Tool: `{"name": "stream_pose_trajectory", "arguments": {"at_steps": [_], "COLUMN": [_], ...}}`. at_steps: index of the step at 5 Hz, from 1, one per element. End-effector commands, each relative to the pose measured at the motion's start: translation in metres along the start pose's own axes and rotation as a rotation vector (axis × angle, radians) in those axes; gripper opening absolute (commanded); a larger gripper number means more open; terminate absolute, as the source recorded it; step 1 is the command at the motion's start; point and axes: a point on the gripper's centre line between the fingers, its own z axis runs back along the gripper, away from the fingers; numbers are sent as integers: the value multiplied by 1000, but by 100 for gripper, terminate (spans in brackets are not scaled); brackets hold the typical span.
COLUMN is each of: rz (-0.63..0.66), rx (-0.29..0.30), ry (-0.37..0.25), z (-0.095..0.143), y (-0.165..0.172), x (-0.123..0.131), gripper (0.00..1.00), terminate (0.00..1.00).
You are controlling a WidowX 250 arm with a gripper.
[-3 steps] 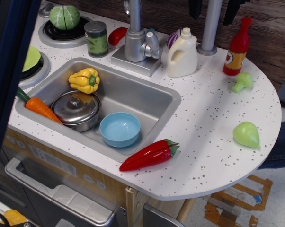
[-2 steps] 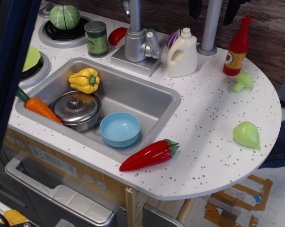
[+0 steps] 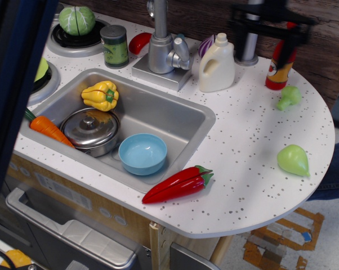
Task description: Put pear in bowl
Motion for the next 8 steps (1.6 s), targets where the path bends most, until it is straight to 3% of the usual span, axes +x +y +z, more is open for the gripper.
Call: {"name": "stream_pose_trajectory", "arguments": {"at_steps": [1,3,4,7,8], "rz": [271,584,679,717,716], "rx": [-59,-63,-30,-45,-58], "ry": [-114,-138,-164,-292,-281], "z": [33,7,-6,-53,-58], "y": [-35,-72,-80,-61,-58], "x": [-30,-59,-74,-79,-74], "gripper": [100,100,100,100,100], "terminate": [0,0,0,0,0]}}
